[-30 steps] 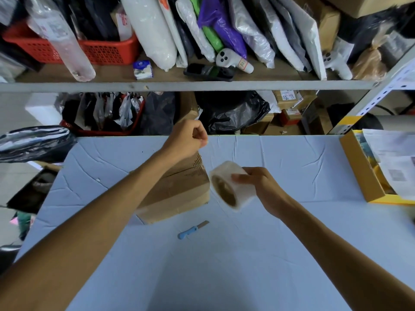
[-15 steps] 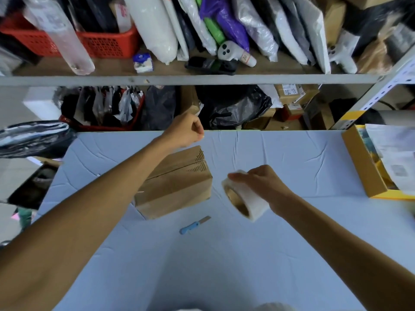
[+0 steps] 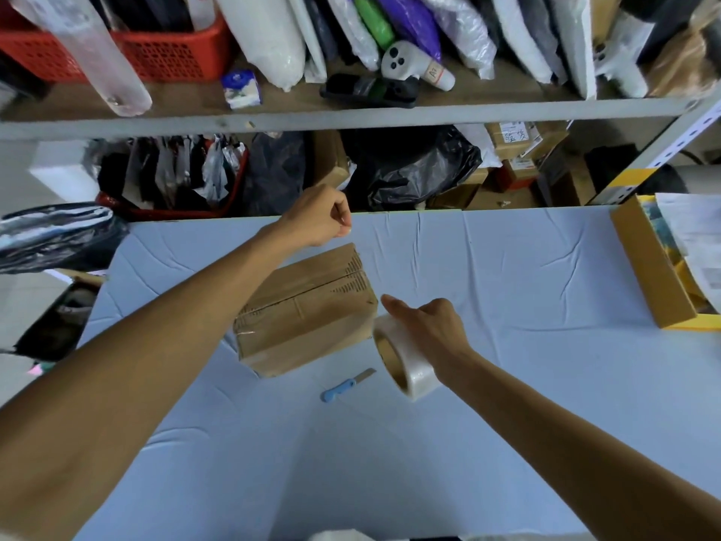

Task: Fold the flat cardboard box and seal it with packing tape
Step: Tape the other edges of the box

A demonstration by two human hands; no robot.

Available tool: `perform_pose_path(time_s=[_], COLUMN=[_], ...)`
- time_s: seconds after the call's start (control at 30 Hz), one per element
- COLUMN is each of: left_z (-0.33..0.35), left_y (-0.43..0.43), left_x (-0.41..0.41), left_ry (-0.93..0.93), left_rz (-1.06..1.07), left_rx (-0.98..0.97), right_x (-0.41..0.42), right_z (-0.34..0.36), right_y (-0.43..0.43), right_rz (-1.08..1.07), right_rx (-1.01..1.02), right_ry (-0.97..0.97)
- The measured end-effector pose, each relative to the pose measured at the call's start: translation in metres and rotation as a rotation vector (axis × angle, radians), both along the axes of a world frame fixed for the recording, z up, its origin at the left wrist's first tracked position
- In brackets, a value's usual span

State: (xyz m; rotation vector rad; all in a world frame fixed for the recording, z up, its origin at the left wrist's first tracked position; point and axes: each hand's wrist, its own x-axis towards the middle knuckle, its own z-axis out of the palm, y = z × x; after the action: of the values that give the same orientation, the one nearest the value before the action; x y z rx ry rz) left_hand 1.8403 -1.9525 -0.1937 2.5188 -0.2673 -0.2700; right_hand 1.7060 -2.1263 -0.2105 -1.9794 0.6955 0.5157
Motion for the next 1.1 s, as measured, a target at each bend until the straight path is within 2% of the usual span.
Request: perform_pose_path(time_s=[0.83, 1.1], left_z=[-0.028, -0.036], left_y=[0.006, 0.007], left_x=[0.014, 0.011], left_ry=[0.088, 0.220], left_rz=[0.020, 0.170], left_rx=[-0.038, -0.195], right_x=[0.019, 0.022], right_z=[-0.027, -0.032], right_y=[0.004, 0.005], right_rz=[0.008, 0.035], right_rx=[-0.043, -0.076], right_ry=[0.028, 0.020])
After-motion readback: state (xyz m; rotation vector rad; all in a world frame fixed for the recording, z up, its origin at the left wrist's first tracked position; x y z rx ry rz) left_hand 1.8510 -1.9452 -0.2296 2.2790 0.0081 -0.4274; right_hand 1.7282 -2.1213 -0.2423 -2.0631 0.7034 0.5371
